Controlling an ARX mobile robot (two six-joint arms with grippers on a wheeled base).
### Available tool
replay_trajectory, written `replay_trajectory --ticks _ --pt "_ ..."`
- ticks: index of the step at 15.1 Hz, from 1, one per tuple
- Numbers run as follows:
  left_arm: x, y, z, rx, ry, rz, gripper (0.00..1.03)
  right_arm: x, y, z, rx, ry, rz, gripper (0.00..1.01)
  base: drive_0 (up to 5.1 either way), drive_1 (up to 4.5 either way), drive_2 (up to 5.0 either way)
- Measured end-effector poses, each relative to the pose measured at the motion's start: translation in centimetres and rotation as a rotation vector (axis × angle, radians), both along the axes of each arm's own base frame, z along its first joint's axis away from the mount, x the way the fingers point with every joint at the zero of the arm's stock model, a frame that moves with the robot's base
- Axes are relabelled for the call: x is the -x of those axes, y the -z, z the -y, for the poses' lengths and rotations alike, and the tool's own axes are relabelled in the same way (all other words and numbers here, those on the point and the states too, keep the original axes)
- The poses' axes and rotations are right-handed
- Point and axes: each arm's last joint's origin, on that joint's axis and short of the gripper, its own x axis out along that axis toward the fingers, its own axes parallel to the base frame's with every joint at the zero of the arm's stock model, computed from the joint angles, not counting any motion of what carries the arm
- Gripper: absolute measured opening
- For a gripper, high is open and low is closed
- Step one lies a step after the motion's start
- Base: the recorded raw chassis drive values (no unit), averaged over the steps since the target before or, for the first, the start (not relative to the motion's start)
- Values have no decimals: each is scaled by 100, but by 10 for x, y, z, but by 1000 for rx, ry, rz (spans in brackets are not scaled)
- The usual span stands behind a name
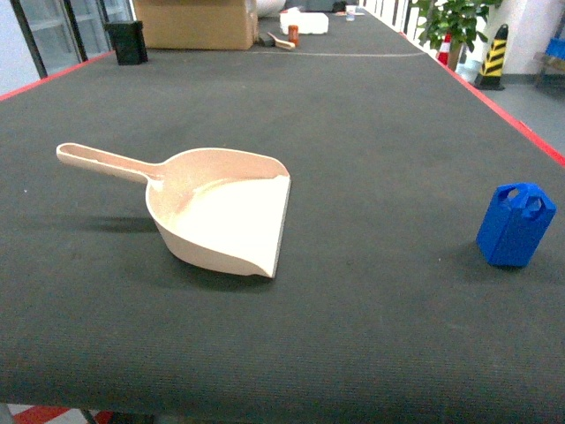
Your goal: Place part in tray to right shelf
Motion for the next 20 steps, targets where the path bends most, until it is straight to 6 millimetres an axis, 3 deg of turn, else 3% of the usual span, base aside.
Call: replay_trajectory --ticks 2,4,7,10,14,20 --pt "-8 -6 -1 37 -45 -36 98 0 0 0 0 0 1 98 0 0 0" --pt "-24 -26 -9 178 -19 7 98 0 0 0 0 0 0 98 0 0 0" --pt "-78 -41 -21 526 75 22 98 0 0 0 0 0 0 98 0 0 0" --pt "-144 -20 -28 803 82 -31 98 0 0 0 0 0 1 98 0 0 0" --pt "-222 25 -24 954 53 -147 98 0 0 0 0 0 0 98 0 0 0" --pt "-311 41 -23 1033 44 -165 98 0 0 0 0 0 0 98 0 0 0"
